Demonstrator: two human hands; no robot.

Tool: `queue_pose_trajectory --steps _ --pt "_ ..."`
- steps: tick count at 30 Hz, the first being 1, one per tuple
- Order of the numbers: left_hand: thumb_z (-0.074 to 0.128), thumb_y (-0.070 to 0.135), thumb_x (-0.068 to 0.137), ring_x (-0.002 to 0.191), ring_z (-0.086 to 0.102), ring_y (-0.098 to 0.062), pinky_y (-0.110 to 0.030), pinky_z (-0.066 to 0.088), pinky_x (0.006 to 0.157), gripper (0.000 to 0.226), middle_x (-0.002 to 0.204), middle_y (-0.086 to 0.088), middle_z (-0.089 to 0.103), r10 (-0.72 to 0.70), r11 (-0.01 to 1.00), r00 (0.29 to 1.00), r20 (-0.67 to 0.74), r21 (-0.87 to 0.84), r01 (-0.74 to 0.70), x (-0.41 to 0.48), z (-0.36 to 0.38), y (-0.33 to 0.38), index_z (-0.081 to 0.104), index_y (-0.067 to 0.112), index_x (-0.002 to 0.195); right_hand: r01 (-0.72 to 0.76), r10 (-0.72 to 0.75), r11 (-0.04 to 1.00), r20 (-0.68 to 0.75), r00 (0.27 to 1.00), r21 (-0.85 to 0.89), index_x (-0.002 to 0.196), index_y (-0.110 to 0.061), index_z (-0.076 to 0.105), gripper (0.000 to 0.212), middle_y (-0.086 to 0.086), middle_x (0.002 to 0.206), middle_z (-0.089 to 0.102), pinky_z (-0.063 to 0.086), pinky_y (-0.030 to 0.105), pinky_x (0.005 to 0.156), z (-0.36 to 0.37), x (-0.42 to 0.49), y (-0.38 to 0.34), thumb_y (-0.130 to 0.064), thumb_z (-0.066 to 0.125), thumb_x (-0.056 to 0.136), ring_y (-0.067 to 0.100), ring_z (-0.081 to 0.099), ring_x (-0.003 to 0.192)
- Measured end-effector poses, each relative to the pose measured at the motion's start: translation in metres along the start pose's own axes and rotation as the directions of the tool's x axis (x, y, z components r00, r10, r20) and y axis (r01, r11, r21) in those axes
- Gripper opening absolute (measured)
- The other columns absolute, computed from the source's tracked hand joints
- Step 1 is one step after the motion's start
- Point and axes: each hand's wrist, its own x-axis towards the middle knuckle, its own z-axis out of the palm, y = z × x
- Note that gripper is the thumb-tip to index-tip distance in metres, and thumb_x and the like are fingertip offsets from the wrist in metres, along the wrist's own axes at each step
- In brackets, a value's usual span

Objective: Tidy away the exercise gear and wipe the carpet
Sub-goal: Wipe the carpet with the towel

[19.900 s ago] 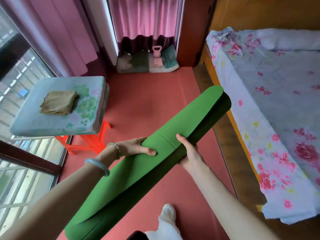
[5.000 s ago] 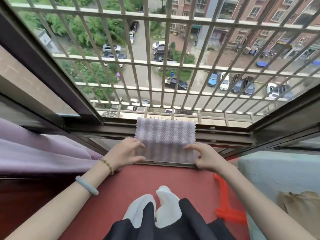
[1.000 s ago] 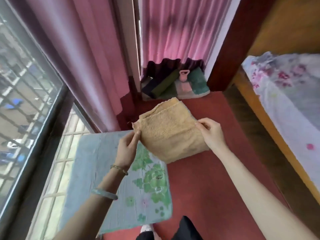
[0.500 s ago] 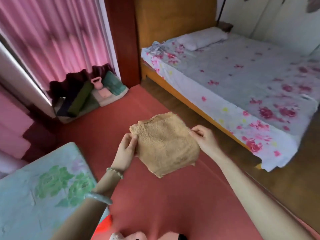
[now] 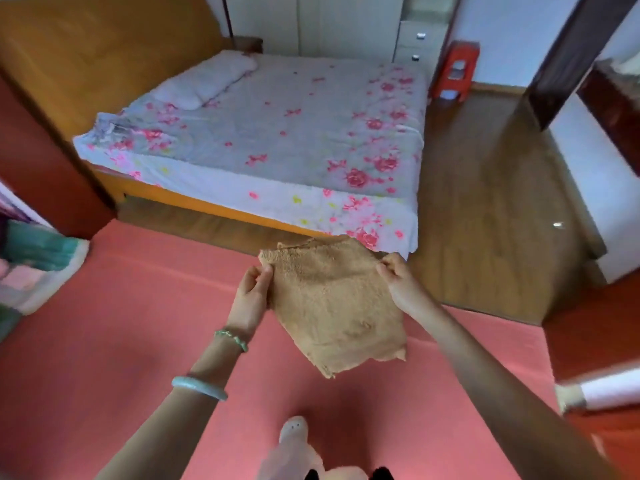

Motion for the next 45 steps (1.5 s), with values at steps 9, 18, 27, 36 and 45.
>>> queue_pose_trajectory --steps 9,18,27,36,45 --pt "0.074 0.015 0.056 0.075 0.060 -0.012 -0.022 0.047 0.067 0.065 0.086 -0.008 0.065 -0.047 0.999 0.852 0.521 0.045 0.027 0.092 0.125 0.001 0.046 0.010 0.115 -0.120 0.149 0.985 -0.260 0.954 0.126 0.099 -0.009 0.052 0.012 -0.002 0.085 0.050 0.034 0.007 0.057 -0.091 0.046 0.050 -0.020 0.047 0.098 0.010 0.046 0.078" --pt "0.066 0.021 0.059 0.055 0.042 -0.010 -0.017 0.033 0.050 0.041 0.056 0.007 0.050 -0.214 0.964 0.909 0.357 0.228 0.137 0.208 0.199 0.021 0.061 -0.010 0.086 -0.142 0.167 0.983 -0.251 0.954 0.113 0.111 -0.008 0.054 0.023 -0.005 0.093 0.052 0.034 0.016 0.062 -0.140 0.176 0.040 -0.025 0.045 0.099 0.009 0.047 0.085" --pt "0.062 0.018 0.078 0.050 0.031 -0.013 -0.023 0.024 0.046 0.020 0.057 -0.003 0.037 -0.326 0.944 0.906 0.270 0.043 0.326 0.249 0.219 0.019 0.053 0.001 0.072 -0.014 0.016 0.998 -0.032 0.999 0.066 0.101 -0.007 0.054 0.018 -0.007 0.086 0.053 0.034 0.001 0.063 -0.147 0.300 0.035 -0.023 0.045 0.099 0.009 0.050 0.080" --pt "0.084 0.001 0.058 0.105 0.062 -0.023 -0.027 0.052 0.086 0.080 0.115 -0.016 0.065 -0.499 0.715 0.864 0.065 -0.532 0.453 0.209 0.241 -0.014 0.043 -0.005 0.126 0.178 -0.190 0.982 0.383 0.904 0.067 0.109 -0.003 0.056 0.023 0.002 0.104 0.055 0.031 -0.003 0.067 -0.144 0.383 0.031 -0.020 0.046 0.098 0.017 0.050 0.100" --pt "0.076 0.002 0.056 0.071 0.059 -0.018 -0.026 0.051 0.069 0.071 0.092 -0.017 0.060 -0.461 0.739 0.789 -0.407 -0.668 0.087 0.108 0.286 -0.022 0.053 0.010 0.122 0.336 -0.350 0.929 0.664 0.661 0.155 0.111 0.005 0.052 0.021 0.007 0.103 0.051 0.033 -0.002 0.069 -0.124 0.361 0.033 -0.009 0.044 0.098 0.016 0.046 0.095"
